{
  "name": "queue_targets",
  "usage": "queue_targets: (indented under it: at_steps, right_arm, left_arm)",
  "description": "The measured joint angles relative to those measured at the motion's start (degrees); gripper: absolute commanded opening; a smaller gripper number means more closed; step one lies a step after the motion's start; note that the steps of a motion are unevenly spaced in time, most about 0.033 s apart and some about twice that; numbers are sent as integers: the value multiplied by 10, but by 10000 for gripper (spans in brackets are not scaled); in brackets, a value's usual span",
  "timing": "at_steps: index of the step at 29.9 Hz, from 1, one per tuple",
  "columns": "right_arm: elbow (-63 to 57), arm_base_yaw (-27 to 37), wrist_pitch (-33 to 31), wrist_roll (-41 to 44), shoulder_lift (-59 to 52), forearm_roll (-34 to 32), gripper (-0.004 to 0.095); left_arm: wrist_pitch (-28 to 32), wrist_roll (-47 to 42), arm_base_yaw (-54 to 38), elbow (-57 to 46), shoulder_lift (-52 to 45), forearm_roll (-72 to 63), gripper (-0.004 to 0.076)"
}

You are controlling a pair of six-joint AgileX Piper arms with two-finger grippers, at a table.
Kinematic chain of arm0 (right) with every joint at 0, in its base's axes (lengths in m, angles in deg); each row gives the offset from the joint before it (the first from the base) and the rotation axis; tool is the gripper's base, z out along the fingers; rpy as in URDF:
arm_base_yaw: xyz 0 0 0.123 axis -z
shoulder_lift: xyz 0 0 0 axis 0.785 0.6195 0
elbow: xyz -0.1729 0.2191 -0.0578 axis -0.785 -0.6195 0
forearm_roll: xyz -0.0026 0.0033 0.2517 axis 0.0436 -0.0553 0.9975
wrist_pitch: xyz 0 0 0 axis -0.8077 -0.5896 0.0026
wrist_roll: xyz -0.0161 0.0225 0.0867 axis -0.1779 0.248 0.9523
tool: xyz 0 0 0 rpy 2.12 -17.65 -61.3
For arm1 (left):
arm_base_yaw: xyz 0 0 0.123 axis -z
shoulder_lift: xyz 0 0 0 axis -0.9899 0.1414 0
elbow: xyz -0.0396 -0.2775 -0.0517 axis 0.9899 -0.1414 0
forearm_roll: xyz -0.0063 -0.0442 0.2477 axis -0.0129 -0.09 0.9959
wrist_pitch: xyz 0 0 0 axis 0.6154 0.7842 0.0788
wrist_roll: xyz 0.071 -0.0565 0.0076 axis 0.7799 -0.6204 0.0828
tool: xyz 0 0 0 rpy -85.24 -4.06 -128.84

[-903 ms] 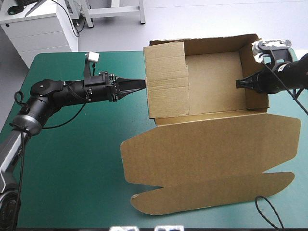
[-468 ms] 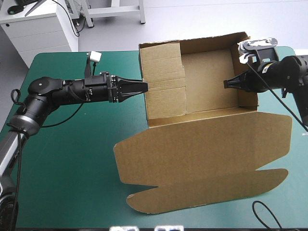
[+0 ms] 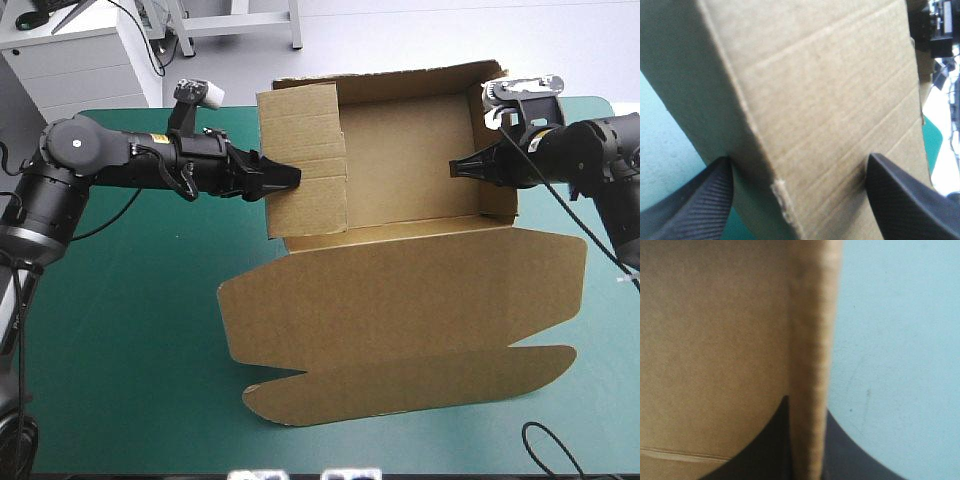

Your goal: Fold the box

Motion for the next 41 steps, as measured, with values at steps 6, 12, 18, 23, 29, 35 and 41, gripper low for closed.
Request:
queue_targets:
  at_steps: [6, 12, 18, 23, 29, 35, 41]
  right_arm:
    - [0, 0, 0, 3, 6, 13, -11]
    - [0, -11, 11, 7, 9, 14, -11]
    - [0, -36, 29, 16, 14, 16, -11]
    - [0, -40, 34, 20, 23, 28, -11]
    - [0, -40, 45, 25, 24, 33, -12]
    - [0, -41, 48, 26, 26, 36, -12]
    - [0, -41, 24, 25, 42, 26, -12]
  left_arm:
    - [30, -117, 77, 43, -1, 182, 529]
    - [46, -230, 129, 51, -1, 326, 529]
    - [67, -290, 170, 52, -1, 413, 511]
    - [52, -337, 179, 52, -1, 491, 489]
    - [47, -368, 179, 52, -1, 542, 221]
    - [58, -372, 181, 53, 12, 546, 46]
    - [47, -364, 180, 53, 50, 555, 46]
